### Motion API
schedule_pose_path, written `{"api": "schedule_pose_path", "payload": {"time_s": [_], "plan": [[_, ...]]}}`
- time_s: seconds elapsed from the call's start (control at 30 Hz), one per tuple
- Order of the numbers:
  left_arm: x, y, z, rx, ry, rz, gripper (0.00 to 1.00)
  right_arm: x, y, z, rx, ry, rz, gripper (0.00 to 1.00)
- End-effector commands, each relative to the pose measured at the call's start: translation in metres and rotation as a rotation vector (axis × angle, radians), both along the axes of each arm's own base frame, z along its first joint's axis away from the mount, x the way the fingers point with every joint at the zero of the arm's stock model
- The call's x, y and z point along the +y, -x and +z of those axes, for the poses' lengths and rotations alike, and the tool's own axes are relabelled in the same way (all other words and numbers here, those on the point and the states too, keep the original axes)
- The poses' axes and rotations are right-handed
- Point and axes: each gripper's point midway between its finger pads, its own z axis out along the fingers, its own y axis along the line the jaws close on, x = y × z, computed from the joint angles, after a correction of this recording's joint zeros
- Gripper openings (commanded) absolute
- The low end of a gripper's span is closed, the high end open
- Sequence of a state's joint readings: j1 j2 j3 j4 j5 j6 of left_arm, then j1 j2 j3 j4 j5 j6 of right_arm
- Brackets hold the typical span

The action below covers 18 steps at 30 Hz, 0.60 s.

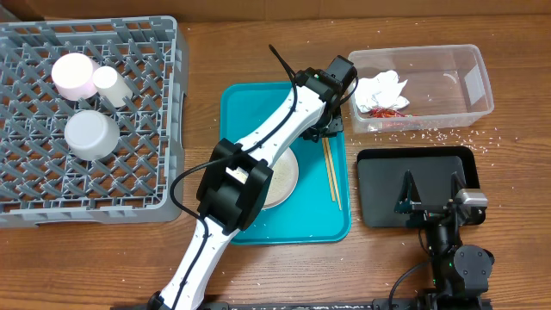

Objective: Sort waste into correct bins and load items into the dishwasher
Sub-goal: 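Grasp one wooden chopstick with the left gripper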

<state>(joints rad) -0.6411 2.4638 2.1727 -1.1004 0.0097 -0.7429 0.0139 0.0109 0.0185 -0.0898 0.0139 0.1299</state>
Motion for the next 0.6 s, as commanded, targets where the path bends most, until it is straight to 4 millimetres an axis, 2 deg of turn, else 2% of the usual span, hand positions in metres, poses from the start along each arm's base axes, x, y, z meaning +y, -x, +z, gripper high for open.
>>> {"api": "schedule_pose_path", "payload": {"time_s": [0.0, 0.57], "plan": [[0.0056, -0.0020, -0.0085, 0.003, -0.026, 0.040, 0.29, 0.0011, -0.0002, -0.0020, -0.003, 0.007, 0.005, 1.00], [0.0022, -0.0008, -0.0096, -0.015, -0.041, 0.046, 0.30, 0.0011, -0.0002, -0.0020, -0.003, 0.007, 0.005, 1.00]]}}
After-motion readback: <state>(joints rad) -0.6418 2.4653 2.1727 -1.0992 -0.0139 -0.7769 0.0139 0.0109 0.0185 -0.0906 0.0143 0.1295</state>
